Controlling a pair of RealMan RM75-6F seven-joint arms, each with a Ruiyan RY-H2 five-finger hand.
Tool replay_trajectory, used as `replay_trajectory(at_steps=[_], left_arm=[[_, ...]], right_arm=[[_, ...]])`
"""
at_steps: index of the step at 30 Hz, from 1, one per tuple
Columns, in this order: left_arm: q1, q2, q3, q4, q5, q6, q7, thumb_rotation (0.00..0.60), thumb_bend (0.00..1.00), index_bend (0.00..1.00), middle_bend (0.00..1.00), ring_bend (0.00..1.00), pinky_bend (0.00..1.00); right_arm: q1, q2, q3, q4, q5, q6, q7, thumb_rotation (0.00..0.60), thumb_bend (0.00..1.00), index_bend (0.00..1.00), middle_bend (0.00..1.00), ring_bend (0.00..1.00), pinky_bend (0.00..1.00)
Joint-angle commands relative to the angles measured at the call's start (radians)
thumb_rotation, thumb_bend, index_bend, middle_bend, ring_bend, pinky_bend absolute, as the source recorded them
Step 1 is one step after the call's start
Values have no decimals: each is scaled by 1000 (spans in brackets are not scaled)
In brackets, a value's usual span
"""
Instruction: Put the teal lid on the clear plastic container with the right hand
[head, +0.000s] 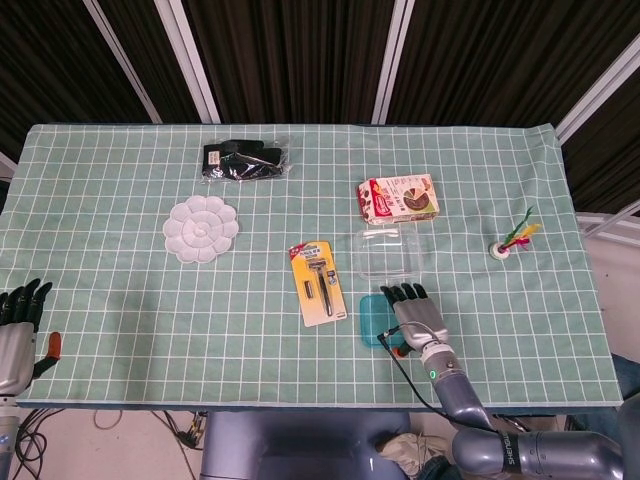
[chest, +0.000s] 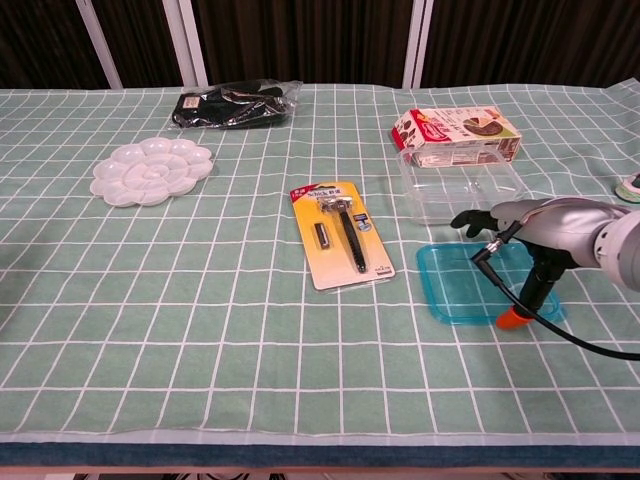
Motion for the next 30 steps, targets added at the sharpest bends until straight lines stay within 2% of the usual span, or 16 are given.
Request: replay_trajectory(at_steps=[1, 9, 18, 30], left_arm=[[0, 0, 0, 0, 0, 0, 0, 600, 526, 21, 0, 0, 0], [-1, 0, 0, 0, -2, -1, 1, 600, 526, 21, 0, 0, 0], [-1, 0, 0, 0, -4, -1, 0, 600, 526, 21, 0, 0, 0], [-1, 2, 1, -2, -5, -2, -3, 600, 526, 18, 0, 0, 0]], right_arm=[[1, -1, -4, 3, 1, 0, 1, 600, 188, 0, 143, 0, 0], [5, -5, -8, 12, 3, -2, 8, 600, 188, 0, 152, 0, 0], [17, -6, -13, 27, 27, -18, 4, 600, 188, 0, 230, 0, 0], [43, -6, -32, 43, 77, -40, -22, 600, 187, 0, 236, 0, 0]])
